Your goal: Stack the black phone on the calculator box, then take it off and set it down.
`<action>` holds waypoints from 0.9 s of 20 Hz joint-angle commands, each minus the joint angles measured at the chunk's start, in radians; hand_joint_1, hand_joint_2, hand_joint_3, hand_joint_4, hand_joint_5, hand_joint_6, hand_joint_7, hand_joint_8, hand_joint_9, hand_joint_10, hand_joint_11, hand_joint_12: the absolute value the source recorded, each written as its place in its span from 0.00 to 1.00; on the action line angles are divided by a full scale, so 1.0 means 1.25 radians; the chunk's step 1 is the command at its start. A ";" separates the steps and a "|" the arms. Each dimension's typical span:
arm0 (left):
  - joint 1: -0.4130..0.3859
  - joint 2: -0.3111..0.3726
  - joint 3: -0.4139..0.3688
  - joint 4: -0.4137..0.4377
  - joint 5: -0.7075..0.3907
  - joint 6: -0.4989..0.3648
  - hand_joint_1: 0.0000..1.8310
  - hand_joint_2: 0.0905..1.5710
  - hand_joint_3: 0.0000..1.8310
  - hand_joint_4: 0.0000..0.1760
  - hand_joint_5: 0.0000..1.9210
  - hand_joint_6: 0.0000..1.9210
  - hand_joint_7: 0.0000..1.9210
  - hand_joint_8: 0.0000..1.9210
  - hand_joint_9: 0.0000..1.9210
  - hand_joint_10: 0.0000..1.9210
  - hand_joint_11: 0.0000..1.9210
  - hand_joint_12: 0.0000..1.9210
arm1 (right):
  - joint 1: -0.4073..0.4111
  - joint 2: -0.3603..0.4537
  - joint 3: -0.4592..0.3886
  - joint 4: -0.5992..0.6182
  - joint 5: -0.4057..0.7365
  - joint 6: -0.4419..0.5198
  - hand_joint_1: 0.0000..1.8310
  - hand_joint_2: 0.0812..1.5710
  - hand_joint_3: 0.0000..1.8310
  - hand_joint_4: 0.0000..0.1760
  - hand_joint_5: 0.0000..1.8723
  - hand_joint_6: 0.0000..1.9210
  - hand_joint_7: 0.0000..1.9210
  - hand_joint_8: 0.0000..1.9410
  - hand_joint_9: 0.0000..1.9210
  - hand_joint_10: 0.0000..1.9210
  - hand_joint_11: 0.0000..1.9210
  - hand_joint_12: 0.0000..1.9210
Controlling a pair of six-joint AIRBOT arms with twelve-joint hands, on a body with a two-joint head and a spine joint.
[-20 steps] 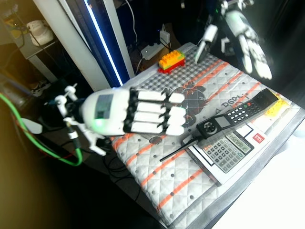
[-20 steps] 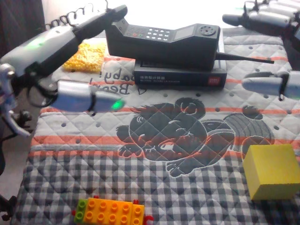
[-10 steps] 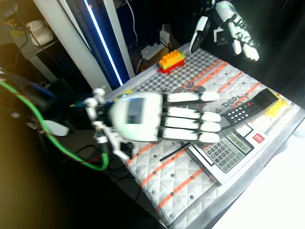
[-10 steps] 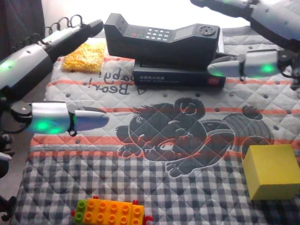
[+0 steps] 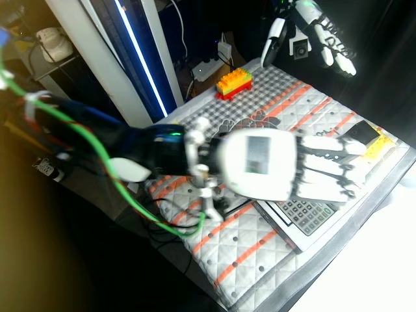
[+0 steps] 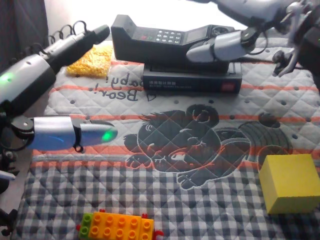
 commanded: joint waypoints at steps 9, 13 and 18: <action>-0.003 0.000 0.003 0.007 -0.095 -0.010 0.45 0.53 0.00 0.92 0.03 0.00 0.00 0.00 0.00 0.00 0.00 0.00 | 0.013 -0.010 0.026 0.012 0.013 -0.009 0.50 0.64 0.00 0.01 0.36 0.01 0.44 0.01 0.48 0.04 0.27 0.69; 0.000 0.000 0.004 0.002 -0.095 -0.016 0.46 0.52 0.00 0.78 0.04 0.00 0.01 0.00 0.00 0.00 0.00 0.00 | 0.013 -0.010 0.022 -0.006 0.002 -0.009 0.75 0.66 0.00 0.00 0.55 0.44 0.60 0.32 0.52 0.53 0.38 0.58; 0.000 -0.002 0.004 0.000 -0.095 -0.019 0.47 0.53 0.00 0.65 0.06 0.01 0.01 0.00 0.00 0.00 0.00 0.00 | 0.013 -0.010 0.017 -0.008 0.002 -0.009 0.76 0.65 0.00 0.00 0.56 0.42 0.62 0.27 0.54 0.56 0.44 0.52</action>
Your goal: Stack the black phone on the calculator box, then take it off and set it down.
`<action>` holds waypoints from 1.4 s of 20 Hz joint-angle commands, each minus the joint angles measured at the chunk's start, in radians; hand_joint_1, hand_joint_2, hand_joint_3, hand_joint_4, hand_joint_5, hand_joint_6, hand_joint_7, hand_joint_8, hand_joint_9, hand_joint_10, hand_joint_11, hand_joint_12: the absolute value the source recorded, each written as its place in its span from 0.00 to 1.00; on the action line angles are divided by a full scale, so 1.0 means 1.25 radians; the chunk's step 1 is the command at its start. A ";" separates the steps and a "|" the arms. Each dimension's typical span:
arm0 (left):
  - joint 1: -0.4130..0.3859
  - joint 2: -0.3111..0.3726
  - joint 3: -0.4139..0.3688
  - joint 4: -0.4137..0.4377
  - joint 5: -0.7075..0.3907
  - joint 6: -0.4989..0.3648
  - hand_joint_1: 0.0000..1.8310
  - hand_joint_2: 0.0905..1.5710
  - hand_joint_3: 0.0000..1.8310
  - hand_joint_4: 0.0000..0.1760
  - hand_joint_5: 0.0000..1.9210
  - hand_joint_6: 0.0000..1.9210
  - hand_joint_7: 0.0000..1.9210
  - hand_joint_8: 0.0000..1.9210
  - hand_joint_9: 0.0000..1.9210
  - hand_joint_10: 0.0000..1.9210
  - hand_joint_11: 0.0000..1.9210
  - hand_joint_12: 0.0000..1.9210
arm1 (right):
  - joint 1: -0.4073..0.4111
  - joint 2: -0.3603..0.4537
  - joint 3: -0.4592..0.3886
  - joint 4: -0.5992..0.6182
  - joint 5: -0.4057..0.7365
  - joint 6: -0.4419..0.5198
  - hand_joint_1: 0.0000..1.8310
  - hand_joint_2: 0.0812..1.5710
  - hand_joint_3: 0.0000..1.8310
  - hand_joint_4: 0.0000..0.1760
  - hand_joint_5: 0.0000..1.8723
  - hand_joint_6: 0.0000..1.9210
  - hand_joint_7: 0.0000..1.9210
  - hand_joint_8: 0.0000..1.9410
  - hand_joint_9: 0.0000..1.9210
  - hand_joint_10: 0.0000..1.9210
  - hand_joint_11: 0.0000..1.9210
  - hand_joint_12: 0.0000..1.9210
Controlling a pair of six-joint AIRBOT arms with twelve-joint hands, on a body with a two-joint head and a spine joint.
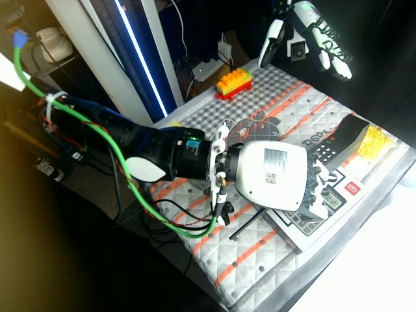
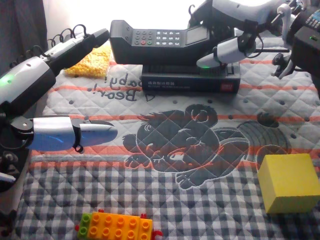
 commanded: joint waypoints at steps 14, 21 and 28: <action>0.033 0.015 -0.003 -0.009 -0.127 -0.061 0.51 0.54 0.00 0.75 0.05 0.00 0.00 0.00 0.00 0.00 0.00 0.00 | 0.007 0.203 -0.186 -0.062 0.222 -0.003 0.70 0.63 0.00 0.00 0.63 0.31 0.69 0.21 0.59 0.46 0.49 0.69; 0.069 0.047 -0.025 -0.028 -0.163 -0.073 0.47 0.53 0.00 0.93 0.05 0.00 0.00 0.00 0.00 0.00 0.00 0.00 | -0.111 0.331 -0.300 -0.030 0.369 -0.003 0.75 0.64 0.00 0.00 0.66 0.16 0.63 0.32 0.56 0.58 0.46 0.65; 0.099 0.090 -0.064 -0.020 -0.214 -0.074 0.47 0.56 0.01 0.96 0.03 0.00 0.00 0.00 0.00 0.00 0.00 0.00 | -0.316 0.428 -0.398 0.071 0.534 -0.003 0.77 0.63 0.00 0.00 0.60 0.26 0.68 0.21 0.59 0.54 0.48 0.57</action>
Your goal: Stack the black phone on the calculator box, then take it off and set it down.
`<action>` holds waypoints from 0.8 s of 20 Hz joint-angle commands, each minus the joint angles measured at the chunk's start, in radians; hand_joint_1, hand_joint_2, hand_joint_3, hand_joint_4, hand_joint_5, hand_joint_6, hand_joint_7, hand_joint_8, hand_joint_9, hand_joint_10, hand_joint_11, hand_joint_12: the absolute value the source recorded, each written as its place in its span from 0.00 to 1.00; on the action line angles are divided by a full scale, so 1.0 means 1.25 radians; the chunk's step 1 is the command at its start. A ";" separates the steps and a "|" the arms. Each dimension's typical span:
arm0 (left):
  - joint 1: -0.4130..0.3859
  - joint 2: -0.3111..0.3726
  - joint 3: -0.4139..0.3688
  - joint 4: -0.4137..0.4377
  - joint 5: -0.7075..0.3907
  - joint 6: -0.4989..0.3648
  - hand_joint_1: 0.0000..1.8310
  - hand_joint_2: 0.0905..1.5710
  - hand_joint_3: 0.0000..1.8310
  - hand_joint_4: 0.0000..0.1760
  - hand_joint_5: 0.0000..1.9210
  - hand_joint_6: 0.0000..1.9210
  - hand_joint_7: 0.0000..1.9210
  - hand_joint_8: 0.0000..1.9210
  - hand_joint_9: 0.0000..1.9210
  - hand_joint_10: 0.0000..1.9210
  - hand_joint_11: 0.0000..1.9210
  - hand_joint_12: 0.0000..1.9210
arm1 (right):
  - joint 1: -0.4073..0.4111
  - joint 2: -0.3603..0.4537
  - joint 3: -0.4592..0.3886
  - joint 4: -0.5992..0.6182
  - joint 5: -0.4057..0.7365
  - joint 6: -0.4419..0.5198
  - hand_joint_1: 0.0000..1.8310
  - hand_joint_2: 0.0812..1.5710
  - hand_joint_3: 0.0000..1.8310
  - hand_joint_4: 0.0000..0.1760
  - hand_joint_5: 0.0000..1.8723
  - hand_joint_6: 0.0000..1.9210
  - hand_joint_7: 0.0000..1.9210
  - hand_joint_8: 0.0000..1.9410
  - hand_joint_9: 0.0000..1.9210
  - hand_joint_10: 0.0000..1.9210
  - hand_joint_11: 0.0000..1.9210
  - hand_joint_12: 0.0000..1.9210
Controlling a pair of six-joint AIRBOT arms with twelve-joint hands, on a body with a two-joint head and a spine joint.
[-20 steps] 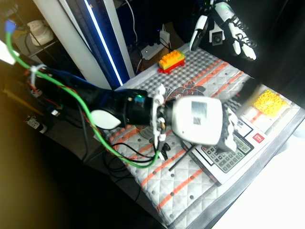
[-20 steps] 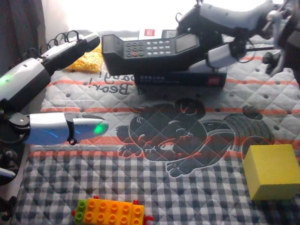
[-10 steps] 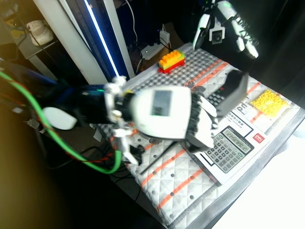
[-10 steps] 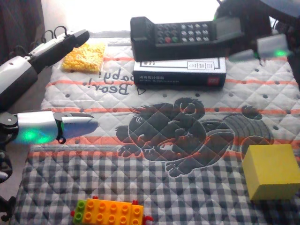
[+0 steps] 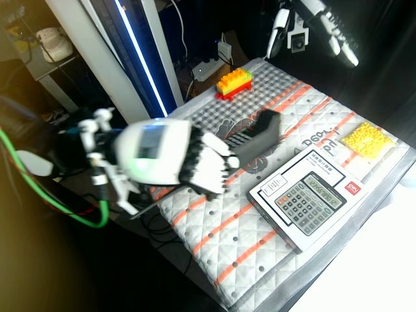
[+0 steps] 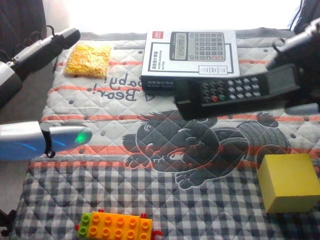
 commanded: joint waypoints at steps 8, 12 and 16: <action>0.006 0.013 -0.009 0.009 -0.137 -0.007 0.46 0.57 0.01 0.85 0.02 0.00 0.00 0.00 0.00 0.00 0.00 0.00 | -0.118 -0.029 0.010 0.074 0.155 0.067 0.63 0.66 0.00 0.00 0.44 0.18 0.49 0.13 0.50 0.08 0.39 0.33; 0.006 0.013 -0.009 0.008 -0.137 -0.008 0.47 0.57 0.00 0.87 0.02 0.00 0.00 0.00 0.00 0.00 0.00 0.00 | -0.127 -0.039 0.025 0.083 0.143 0.069 0.42 0.59 0.00 0.35 0.17 0.00 0.20 0.00 0.21 0.00 0.17 0.11; 0.009 0.012 -0.009 0.005 -0.136 -0.011 0.47 0.57 0.00 0.82 0.02 0.00 0.01 0.00 0.00 0.00 0.00 0.00 | -0.127 -0.046 0.032 0.091 0.136 0.069 0.37 0.56 0.00 0.88 0.01 0.00 0.01 0.00 0.03 0.00 0.04 0.03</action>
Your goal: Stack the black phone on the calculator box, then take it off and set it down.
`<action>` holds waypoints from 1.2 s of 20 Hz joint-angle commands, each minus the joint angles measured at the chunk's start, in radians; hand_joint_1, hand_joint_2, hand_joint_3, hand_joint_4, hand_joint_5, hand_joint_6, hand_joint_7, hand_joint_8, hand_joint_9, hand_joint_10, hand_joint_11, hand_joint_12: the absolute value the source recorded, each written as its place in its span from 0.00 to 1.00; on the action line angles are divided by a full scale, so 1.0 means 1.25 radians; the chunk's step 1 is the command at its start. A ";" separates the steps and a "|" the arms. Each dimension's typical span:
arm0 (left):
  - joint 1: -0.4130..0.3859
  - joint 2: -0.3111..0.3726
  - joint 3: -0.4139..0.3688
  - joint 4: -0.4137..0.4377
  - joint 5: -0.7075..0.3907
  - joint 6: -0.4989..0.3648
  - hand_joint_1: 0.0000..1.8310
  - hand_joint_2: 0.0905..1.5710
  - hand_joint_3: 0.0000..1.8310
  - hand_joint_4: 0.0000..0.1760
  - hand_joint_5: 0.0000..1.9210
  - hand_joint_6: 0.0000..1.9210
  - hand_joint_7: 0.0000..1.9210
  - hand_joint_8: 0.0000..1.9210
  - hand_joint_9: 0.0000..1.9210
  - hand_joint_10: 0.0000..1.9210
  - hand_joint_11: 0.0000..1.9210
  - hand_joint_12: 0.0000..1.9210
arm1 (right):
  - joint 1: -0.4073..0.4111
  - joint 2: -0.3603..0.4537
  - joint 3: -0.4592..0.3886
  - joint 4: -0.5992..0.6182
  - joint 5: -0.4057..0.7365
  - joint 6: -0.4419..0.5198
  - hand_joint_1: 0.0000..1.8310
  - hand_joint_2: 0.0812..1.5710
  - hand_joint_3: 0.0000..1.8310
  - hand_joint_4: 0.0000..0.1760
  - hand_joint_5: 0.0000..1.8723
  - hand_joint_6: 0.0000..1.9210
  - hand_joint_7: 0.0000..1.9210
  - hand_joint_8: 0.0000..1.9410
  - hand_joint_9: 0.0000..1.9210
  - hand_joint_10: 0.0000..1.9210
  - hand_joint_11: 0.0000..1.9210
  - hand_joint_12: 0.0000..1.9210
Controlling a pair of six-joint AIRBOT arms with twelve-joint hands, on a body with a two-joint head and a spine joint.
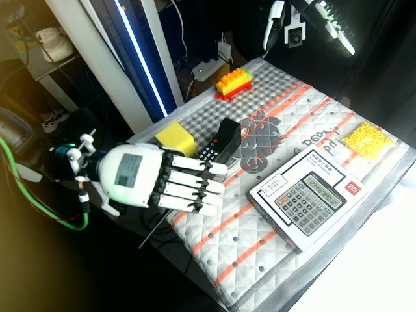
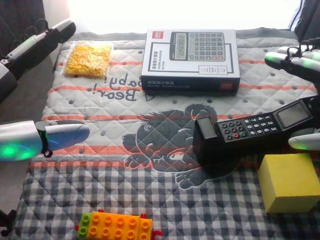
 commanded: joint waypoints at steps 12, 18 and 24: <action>0.064 -0.006 0.081 -0.001 -0.195 -0.322 0.35 0.57 0.00 0.97 0.00 0.00 0.00 0.00 0.00 0.00 0.01 0.01 | -0.075 0.073 -0.064 0.064 0.273 0.028 0.37 0.51 0.00 1.00 0.00 0.00 0.01 0.00 0.01 0.00 0.00 0.00; 0.130 -0.006 0.065 0.002 -0.345 -0.417 0.20 0.60 0.01 0.72 0.00 0.00 0.01 0.00 0.02 0.00 0.00 0.26 | -0.320 0.158 -0.173 0.261 0.579 -0.010 0.36 0.55 0.01 1.00 0.00 0.00 0.02 0.00 0.03 0.00 0.03 0.01; 0.159 -0.008 0.058 -0.003 -0.442 -0.464 0.14 0.72 0.01 0.32 0.00 0.00 0.03 0.00 0.05 0.00 0.00 0.14 | -0.330 0.145 -0.185 0.251 0.579 -0.040 0.30 0.66 0.00 0.76 0.02 0.00 0.02 0.00 0.06 0.00 0.05 0.02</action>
